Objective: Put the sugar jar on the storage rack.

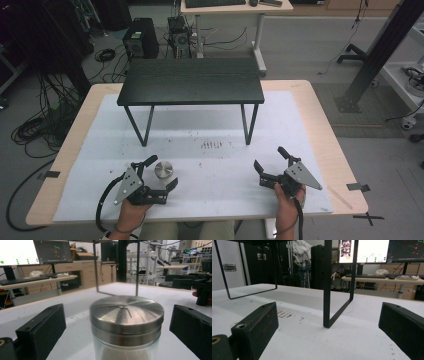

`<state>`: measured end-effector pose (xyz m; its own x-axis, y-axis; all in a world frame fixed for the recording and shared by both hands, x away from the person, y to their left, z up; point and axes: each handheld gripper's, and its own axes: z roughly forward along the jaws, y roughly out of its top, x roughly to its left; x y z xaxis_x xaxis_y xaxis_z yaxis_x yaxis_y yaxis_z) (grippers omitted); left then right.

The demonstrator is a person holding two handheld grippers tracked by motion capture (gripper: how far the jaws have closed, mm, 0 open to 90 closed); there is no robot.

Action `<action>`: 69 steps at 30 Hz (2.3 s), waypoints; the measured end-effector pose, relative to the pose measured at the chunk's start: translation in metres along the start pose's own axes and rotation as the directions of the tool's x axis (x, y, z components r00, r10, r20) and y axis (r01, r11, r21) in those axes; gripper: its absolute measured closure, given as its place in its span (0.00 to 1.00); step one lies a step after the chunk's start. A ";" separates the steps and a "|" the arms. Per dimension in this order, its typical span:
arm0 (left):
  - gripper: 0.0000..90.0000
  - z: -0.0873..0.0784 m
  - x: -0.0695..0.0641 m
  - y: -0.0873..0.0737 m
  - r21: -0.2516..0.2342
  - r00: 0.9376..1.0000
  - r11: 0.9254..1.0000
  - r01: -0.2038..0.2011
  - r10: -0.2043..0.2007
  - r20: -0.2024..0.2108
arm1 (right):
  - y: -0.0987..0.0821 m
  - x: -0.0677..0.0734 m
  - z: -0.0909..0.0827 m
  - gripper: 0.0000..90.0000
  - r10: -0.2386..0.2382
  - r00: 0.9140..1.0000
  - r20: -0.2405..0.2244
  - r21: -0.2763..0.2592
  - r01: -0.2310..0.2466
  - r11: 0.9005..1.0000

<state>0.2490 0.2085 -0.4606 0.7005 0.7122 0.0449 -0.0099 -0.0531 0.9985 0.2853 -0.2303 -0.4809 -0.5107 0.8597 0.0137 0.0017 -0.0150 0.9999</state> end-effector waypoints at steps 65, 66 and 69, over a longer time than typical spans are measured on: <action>0.01 -0.003 0.004 -0.003 -0.038 0.998 0.998 0.055 -0.055 -0.012 | 0.000 0.000 0.000 0.03 0.000 1.000 0.006 0.006 0.000 1.000; 0.01 -0.003 0.004 -0.003 -0.038 0.998 0.998 0.055 -0.056 -0.012 | 0.000 0.000 0.000 0.03 -0.002 1.000 0.006 0.005 0.002 1.000; 0.01 -0.003 0.004 -0.003 -0.038 0.998 0.998 0.056 -0.056 -0.012 | 0.000 0.000 0.000 0.03 -0.002 1.000 0.006 0.006 0.002 1.000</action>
<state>0.2494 0.2136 -0.4630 0.6916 0.7222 -0.0109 0.0021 0.0131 0.9999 0.2854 -0.2297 -0.4809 -0.5053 0.8629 0.0118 0.0060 -0.0102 0.9999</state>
